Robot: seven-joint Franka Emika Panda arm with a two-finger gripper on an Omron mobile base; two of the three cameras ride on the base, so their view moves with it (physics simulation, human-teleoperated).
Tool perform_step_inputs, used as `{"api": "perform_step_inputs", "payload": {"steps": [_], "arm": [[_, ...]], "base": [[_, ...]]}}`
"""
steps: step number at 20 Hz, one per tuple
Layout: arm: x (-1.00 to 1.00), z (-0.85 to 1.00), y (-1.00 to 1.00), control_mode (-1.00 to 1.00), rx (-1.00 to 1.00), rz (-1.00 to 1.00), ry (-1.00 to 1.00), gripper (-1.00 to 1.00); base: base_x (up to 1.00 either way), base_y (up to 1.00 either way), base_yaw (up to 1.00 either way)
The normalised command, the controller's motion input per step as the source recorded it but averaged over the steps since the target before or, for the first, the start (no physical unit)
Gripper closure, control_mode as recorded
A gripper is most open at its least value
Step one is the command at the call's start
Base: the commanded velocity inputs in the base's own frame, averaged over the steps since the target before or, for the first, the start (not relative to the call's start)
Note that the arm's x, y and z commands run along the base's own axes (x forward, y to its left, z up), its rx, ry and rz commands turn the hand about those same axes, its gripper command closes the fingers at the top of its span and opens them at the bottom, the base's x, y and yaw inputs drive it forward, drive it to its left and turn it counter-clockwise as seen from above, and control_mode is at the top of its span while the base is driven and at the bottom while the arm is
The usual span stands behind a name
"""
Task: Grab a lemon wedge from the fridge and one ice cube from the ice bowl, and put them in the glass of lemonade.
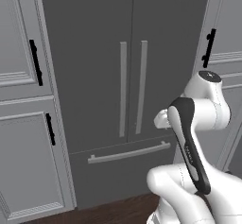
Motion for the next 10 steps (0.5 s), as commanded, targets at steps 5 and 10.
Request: {"api": "perform_step_inputs", "payload": {"steps": [5,10], "arm": [[0.00,0.00,0.00,1.00,0.00,0.00,0.00,-1.00],[0.00,0.00,0.00,1.00,0.00,0.00,0.00,-1.00]], "base": [[-0.40,0.00,0.03],[-0.16,-0.02,0.03]]}}
